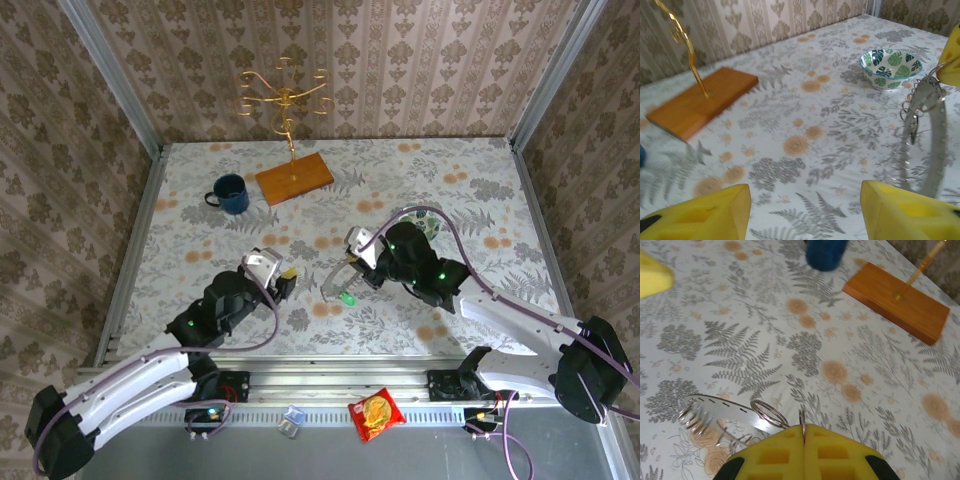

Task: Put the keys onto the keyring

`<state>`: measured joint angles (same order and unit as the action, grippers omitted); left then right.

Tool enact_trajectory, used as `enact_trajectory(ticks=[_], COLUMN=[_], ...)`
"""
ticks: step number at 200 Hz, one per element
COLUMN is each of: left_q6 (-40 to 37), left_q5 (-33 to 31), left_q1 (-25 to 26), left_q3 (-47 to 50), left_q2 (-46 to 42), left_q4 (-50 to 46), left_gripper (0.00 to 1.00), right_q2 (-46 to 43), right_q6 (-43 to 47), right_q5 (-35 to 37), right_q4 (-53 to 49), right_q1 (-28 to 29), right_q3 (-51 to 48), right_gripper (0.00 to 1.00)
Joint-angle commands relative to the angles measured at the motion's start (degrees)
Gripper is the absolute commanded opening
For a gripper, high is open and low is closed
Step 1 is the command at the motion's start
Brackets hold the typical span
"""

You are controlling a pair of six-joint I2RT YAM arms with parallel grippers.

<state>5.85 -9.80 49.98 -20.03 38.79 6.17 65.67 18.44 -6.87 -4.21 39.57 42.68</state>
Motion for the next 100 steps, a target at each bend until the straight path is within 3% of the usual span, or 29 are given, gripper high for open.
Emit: enact_trajectory(ticks=[1,44,64,100], left_q6=[12.71,26.50,23.71,16.58], left_q5=[-2.40,-4.18,-4.52,1.95], left_q1=[2.38,10.35,13.90,15.52], left_q3=[-2.69,-10.16,-15.28,-18.92], left_q2=[3.16,11.71,15.50,23.23], left_q4=[-1.19,-12.41,-18.20,-20.58], left_gripper=[0.58,0.57,0.57,0.57], right_q2=[-0.82,-0.48,-0.37,-0.64], right_q6=[-4.56,-10.35,-12.79,-16.17], right_q5=[4.08,9.34,11.14,14.03], right_q4=[-0.87,-8.05,-10.50,-14.69], right_q1=[-1.01,-2.64,-3.33,-4.72], right_q3=[2.30,5.44,5.89,7.45], right_gripper=[0.00,0.00,0.00,0.00])
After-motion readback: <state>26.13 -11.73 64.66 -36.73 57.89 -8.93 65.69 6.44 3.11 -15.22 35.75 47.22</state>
